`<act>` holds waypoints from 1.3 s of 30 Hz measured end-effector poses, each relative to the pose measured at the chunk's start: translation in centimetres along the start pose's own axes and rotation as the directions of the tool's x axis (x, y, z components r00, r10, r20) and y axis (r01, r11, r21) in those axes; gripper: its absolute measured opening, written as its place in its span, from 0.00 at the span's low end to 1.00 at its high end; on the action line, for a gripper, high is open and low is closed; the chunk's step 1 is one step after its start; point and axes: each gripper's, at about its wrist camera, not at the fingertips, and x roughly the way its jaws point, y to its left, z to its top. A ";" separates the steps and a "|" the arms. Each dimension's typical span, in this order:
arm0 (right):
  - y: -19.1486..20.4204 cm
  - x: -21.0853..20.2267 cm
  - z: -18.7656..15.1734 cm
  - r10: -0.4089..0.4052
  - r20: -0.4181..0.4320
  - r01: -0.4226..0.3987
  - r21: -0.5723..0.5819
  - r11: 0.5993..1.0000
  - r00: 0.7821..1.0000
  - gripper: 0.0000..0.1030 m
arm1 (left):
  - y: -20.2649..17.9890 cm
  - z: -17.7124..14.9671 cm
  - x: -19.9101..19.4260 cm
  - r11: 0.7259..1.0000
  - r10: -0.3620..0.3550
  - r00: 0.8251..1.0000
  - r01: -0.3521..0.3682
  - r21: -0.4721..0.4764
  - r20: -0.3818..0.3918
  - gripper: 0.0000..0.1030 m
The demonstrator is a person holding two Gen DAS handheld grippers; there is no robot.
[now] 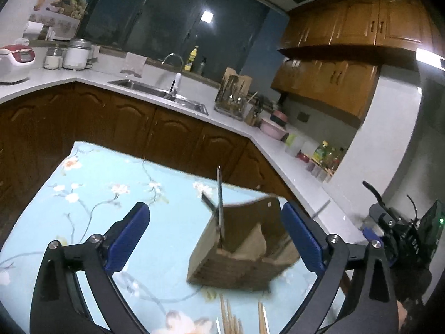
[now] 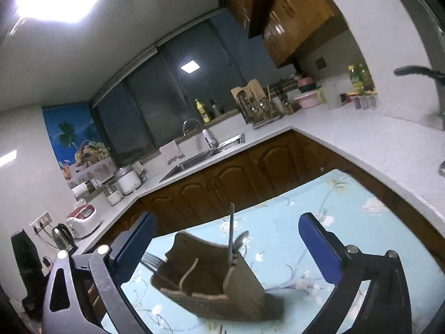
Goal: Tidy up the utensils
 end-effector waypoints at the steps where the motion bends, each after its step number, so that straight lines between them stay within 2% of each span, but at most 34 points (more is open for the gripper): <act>1: 0.0 -0.6 -0.2 -0.004 -0.006 0.004 -0.009 1.000 1.000 1.00 | 0.1 -0.5 -0.6 1.000 0.002 1.000 -0.002 0.000 -0.003 0.95; 8: -0.2 -5.0 -4.0 -0.059 -0.067 0.052 -0.090 0.995 0.996 1.00 | 1.1 -4.7 -4.2 0.999 0.052 0.997 -0.051 0.017 -0.058 0.96; 16: -1.9 -8.4 -9.0 -0.118 -0.166 0.103 -0.097 0.990 0.979 1.00 | 1.5 -10.0 -7.3 0.996 0.080 0.987 -0.074 0.051 -0.137 0.96; 23: -2.4 -9.2 -11.5 -0.151 -0.229 0.127 -0.113 0.985 0.962 1.00 | 1.4 -12.3 -6.8 0.996 0.081 0.973 -0.074 0.040 -0.216 0.96; 29: -2.8 -7.7 -12.2 -0.146 -0.293 0.119 -0.106 0.987 0.945 1.00 | 0.7 -13.1 -5.1 0.995 0.091 0.957 -0.078 0.058 -0.274 0.96; 33: -2.8 -5.4 -13.3 -0.159 -0.364 0.120 -0.127 0.985 0.918 1.00 | -0.9 -14.5 -3.0 0.991 0.101 0.932 -0.063 0.121 -0.348 0.96; 35: -3.2 -4.6 -13.6 -0.170 -0.386 0.134 -0.118 0.984 0.907 0.98 | -2.3 -15.6 -1.4 0.983 0.115 0.912 -0.048 0.176 -0.394 0.96; 39: -4.6 -4.3 -13.4 -0.175 -0.388 0.157 -0.078 0.984 0.905 0.98 | -4.4 -17.8 1.6 0.960 0.181 0.879 -0.061 0.273 -0.442 0.96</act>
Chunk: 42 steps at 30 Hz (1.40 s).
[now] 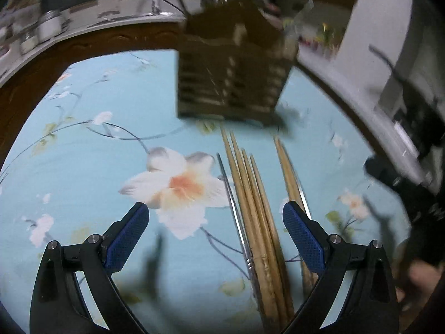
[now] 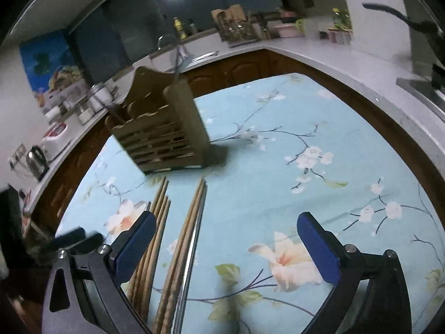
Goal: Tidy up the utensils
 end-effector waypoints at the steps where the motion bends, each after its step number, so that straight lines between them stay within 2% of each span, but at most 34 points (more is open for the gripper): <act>1: -0.1 0.2 0.0 -0.002 -0.007 0.002 0.000 1.000 1.000 0.93 | -0.4 -0.1 0.8 1.000 0.019 1.000 -0.019 0.014 -0.022 0.95; 2: -0.2 0.5 0.0 0.001 -0.020 -0.001 -0.001 1.000 1.000 0.88 | -0.6 -0.3 1.2 1.000 0.024 0.999 -0.023 0.021 -0.038 0.90; 4: 0.0 1.2 -0.2 0.007 -0.054 -0.007 -0.005 1.000 0.999 0.67 | -0.8 -0.8 2.3 0.998 0.057 0.995 -0.054 0.036 -0.083 0.84; 5: 0.2 1.6 -0.3 0.016 -0.073 -0.017 -0.011 1.000 0.997 0.61 | -0.5 -1.1 2.4 0.998 0.063 0.995 -0.060 0.029 -0.083 0.85; 6: 0.7 2.1 -0.5 0.027 -0.093 -0.029 -0.025 0.999 0.995 0.49 | -0.1 -1.2 2.2 0.998 0.061 0.995 -0.060 0.017 -0.079 0.86; 7: 1.1 2.5 -0.6 0.033 -0.107 -0.037 -0.037 0.999 0.994 0.42 | 0.5 -1.4 2.0 0.998 0.066 0.995 -0.066 0.010 -0.077 0.86; 10: 3.0 4.4 -1.4 0.055 -0.164 -0.070 -0.088 0.994 0.985 0.37 | 2.3 -2.1 1.6 0.990 0.139 0.987 -0.138 0.013 -0.082 0.85; 13: 4.7 6.4 -2.2 0.044 -0.224 -0.077 -0.144 0.987 0.974 0.25 | 3.5 -2.8 0.6 0.993 0.118 0.990 -0.118 -0.002 -0.078 0.85; 15: 5.6 6.8 -2.5 -0.003 -0.213 -0.040 -0.196 0.980 0.977 0.20 | 4.0 -2.9 0.3 0.994 0.104 0.991 -0.106 -0.015 -0.082 0.85; 19: 4.8 6.3 -2.3 -0.037 -0.217 -0.012 -0.222 0.975 0.976 0.22 | 4.6 -3.1 -0.2 0.996 0.066 0.995 -0.071 -0.060 -0.081 0.85; 21: 3.3 5.9 -2.1 -0.134 -0.212 0.081 -0.239 0.968 0.968 0.22 | 4.3 -3.3 -0.3 0.996 0.044 0.996 -0.051 -0.076 -0.083 0.85; 22: 2.5 5.7 -2.1 -0.135 -0.213 0.086 -0.225 0.971 0.968 0.14 | 4.0 -3.4 -0.4 0.996 0.034 0.996 -0.041 -0.081 -0.085 0.85; 24: 0.9 4.9 -1.8 -0.082 -0.223 0.047 -0.158 0.986 0.971 0.14 | 3.3 -3.5 -0.6 0.996 0.013 0.996 -0.021 -0.087 -0.091 0.85; 27: 0.3 3.8 -1.4 -0.063 -0.193 0.040 -0.123 0.992 0.979 0.21 | 2.2 -3.9 -1.0 0.996 -0.025 0.994 0.015 -0.090 -0.111 0.85; 29: 0.8 3.2 -1.2 -0.026 -0.179 0.006 -0.109 0.994 0.983 0.21 | 2.4 -3.9 -1.5 0.994 -0.030 0.992 0.017 -0.107 -0.119 0.85; 33: 2.4 3.2 -0.5 0.070 -0.168 -0.085 -0.085 0.993 0.983 0.21 | 3.8 -2.1 -2.3 0.993 -0.004 0.997 -0.005 -0.121 -0.071 0.85; 39: 5.5 6.8 0.7 0.153 -0.219 -0.174 -0.079 0.982 0.964 0.21 | 3.6 3.3 -0.4 0.999 -0.032 0.999 0.032 0.009 -0.033 0.85; 42: 6.7 8.5 0.7 0.140 -0.250 -0.168 -0.093 0.981 0.958 0.21 | 2.7 5.6 1.8 0.996 -0.042 0.998 0.045 0.078 -0.043 0.76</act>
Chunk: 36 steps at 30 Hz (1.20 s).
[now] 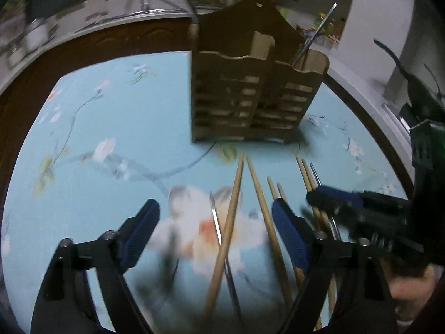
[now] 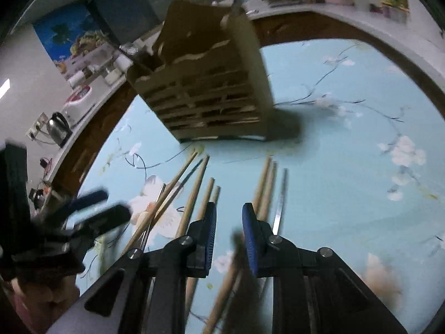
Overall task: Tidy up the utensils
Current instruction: 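Grasp a bamboo chopstick with the left tool while the right tool grasps another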
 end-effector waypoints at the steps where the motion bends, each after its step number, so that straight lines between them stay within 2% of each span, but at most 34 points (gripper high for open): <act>1: 0.0 0.0 0.0 -0.011 0.004 0.011 0.002 1.000 1.000 0.21 | -0.3 0.5 0.8 1.000 -0.012 1.000 0.012 0.018 -0.016 0.71; 3: -0.4 -0.1 0.1 -0.014 0.009 0.014 0.019 1.000 1.000 0.21 | -0.9 1.3 2.3 0.998 -0.024 0.999 0.027 0.060 -0.047 0.65; 6: -0.7 0.0 0.3 -0.036 0.002 0.036 0.012 0.999 0.999 0.21 | -1.7 1.3 4.4 0.993 0.021 0.996 -0.011 0.116 -0.087 0.49; 7: -0.8 0.2 0.4 -0.040 -0.003 0.040 0.007 0.999 0.999 0.21 | -1.6 1.2 4.9 0.994 0.023 0.994 -0.011 0.112 -0.106 0.36; 8: -0.8 0.6 0.6 -0.047 -0.012 0.047 0.001 0.999 0.999 0.21 | -1.1 1.0 5.1 0.995 0.015 0.993 -0.003 0.099 -0.119 0.29; 11: -0.8 1.6 1.1 -0.054 -0.017 0.054 -0.012 0.998 0.998 0.21 | 0.2 0.7 4.5 0.998 -0.001 0.994 0.007 0.058 -0.106 0.17; 14: -0.9 2.7 1.6 -0.070 -0.026 0.069 -0.016 0.997 0.997 0.19 | 1.9 0.3 4.0 0.999 -0.034 0.993 0.036 0.009 -0.116 0.13; 19: -0.9 3.4 2.8 -0.091 -0.020 0.090 -0.018 0.996 0.996 0.17 | 3.6 0.4 3.9 0.996 -0.083 0.988 0.078 -0.042 -0.130 0.13; 23: -0.5 3.9 3.4 -0.113 -0.021 0.112 -0.041 0.993 0.993 0.18 | 3.6 1.1 4.4 0.998 -0.063 0.989 0.059 -0.029 -0.136 0.14; 26: -0.2 4.0 3.6 -0.129 -0.024 0.128 -0.053 0.990 0.991 0.19 | 3.2 1.9 5.0 0.998 -0.058 0.988 0.056 -0.017 -0.140 0.21; 30: -0.2 4.1 3.5 -0.138 -0.027 0.136 -0.058 0.989 0.990 0.19 | 2.4 2.7 5.7 0.999 -0.019 0.991 0.025 0.046 -0.134 0.20; 33: 0.1 4.3 3.3 -0.171 -0.013 0.169 -0.086 0.982 0.985 0.19 | 2.0 2.6 5.9 0.997 0.017 0.993 -0.008 0.076 -0.115 0.10; 35: 0.8 4.5 3.2 -0.200 0.000 0.198 -0.108 0.974 0.980 0.18 | 2.3 2.6 5.9 0.999 0.006 0.993 0.000 0.053 -0.116 0.06; 36: 0.7 4.4 3.2 -0.204 0.002 0.203 -0.103 0.974 0.979 0.11 | 2.7 2.4 5.5 0.999 0.001 0.993 0.004 0.038 -0.117 0.06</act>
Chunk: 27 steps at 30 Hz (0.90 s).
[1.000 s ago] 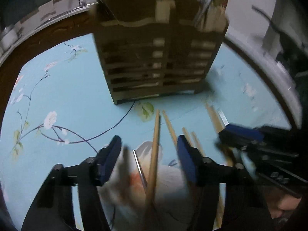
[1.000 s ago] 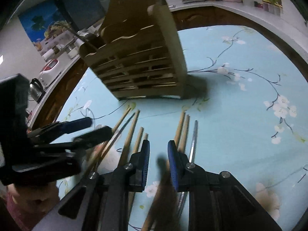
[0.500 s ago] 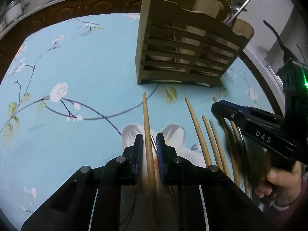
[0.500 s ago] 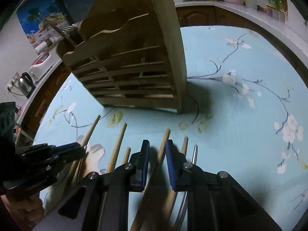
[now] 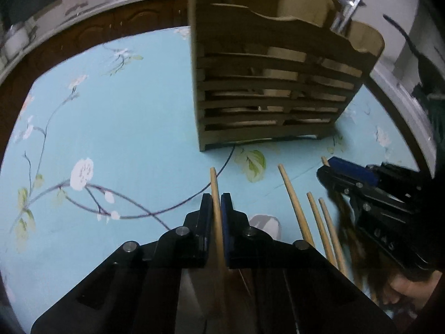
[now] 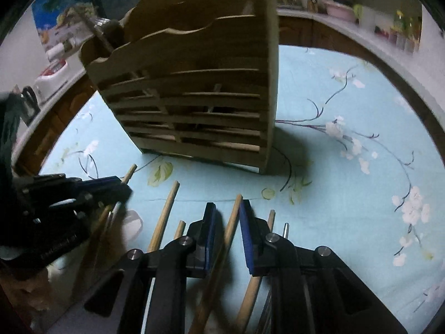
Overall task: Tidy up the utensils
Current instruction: 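Grasp a bamboo chopstick with the left tool while the right tool grasps another, then lift the bamboo chopsticks with both tools and carry them over the wooden holder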
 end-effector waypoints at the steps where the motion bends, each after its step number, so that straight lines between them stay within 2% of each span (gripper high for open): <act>1: -0.1 -0.1 0.0 0.017 -0.001 -0.017 0.014 1.000 1.000 0.08 | 0.3 -0.3 -0.5 1.000 0.007 1.000 -0.007 -0.012 0.009 0.05; 3: -0.6 -0.4 -0.1 0.063 -0.004 -0.063 0.054 0.997 0.998 0.06 | 0.8 -0.7 -1.7 1.000 -0.004 0.999 0.005 -0.030 0.032 0.05; 6: -0.6 -2.6 -0.7 0.120 0.037 -0.123 0.078 0.989 0.992 0.05 | 1.8 -1.7 -4.2 0.997 -0.029 0.996 0.034 -0.062 0.081 0.05; 12: 0.0 -10.2 -1.2 0.222 0.182 -0.238 0.072 0.968 0.958 0.05 | 3.1 -4.1 -11.7 0.983 -0.100 0.968 0.132 -0.126 0.229 0.05; 17: 0.5 -15.3 -1.2 0.248 0.271 -0.268 0.039 0.963 0.930 0.05 | 3.1 -6.0 -17.5 0.974 -0.128 0.935 0.181 -0.133 0.332 0.05; 21: 0.3 -18.2 -1.5 0.250 0.317 -0.272 0.026 0.962 0.915 0.05 | 2.8 -6.9 -20.2 0.967 -0.149 0.913 0.214 -0.135 0.381 0.05; 27: -0.1 -22.0 -1.7 0.245 0.390 -0.270 0.011 0.963 0.888 0.05 | 1.5 -6.9 -23.3 0.973 -0.143 0.889 0.207 -0.104 0.436 0.05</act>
